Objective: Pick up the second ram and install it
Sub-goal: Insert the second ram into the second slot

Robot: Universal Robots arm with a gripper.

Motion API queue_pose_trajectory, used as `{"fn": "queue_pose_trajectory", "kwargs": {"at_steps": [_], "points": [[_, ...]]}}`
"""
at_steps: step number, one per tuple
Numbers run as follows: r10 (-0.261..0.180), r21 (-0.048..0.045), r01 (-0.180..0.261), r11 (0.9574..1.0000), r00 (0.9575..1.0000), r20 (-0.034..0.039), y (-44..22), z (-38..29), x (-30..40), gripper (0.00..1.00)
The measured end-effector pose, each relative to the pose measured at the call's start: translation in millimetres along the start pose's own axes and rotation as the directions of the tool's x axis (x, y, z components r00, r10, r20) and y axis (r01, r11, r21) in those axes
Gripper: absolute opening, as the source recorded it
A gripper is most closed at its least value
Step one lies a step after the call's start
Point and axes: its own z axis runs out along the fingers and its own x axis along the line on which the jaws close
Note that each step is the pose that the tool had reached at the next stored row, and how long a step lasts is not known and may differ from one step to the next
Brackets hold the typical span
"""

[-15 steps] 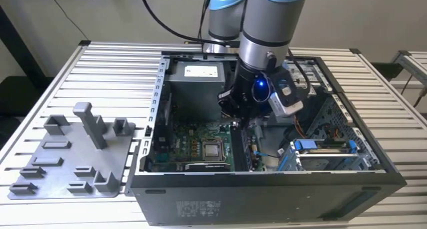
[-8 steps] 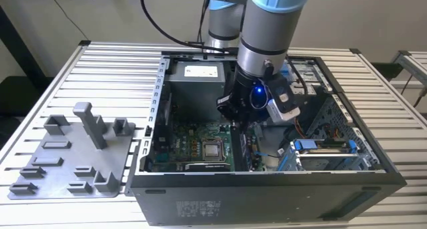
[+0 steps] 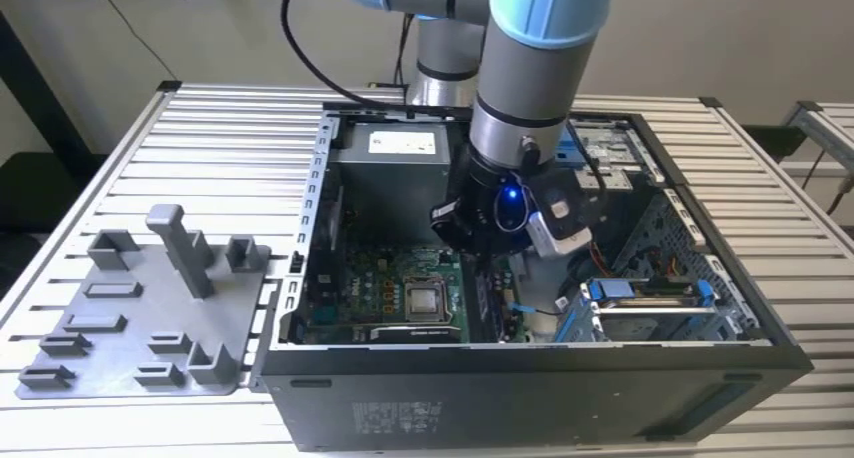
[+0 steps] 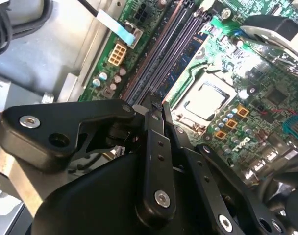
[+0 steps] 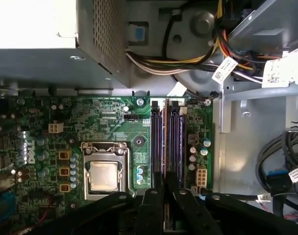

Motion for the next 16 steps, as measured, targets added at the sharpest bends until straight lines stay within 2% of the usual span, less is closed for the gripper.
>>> {"fn": "queue_pose_trajectory", "kwargs": {"at_steps": [8, 12, 16], "points": [[0.04, 0.0004, -0.04, 0.9992, 0.9992, 0.0002, -3.0, 10.7, 0.8, 0.14], [0.04, 0.0013, -0.04, 0.9992, 0.9992, -0.0018, -4.2, 11.8, 1.0, 0.14], [0.04, 0.0039, -0.04, 0.9992, 0.9991, -0.0126, -6.4, 12.7, 0.9, 0.14]]}}
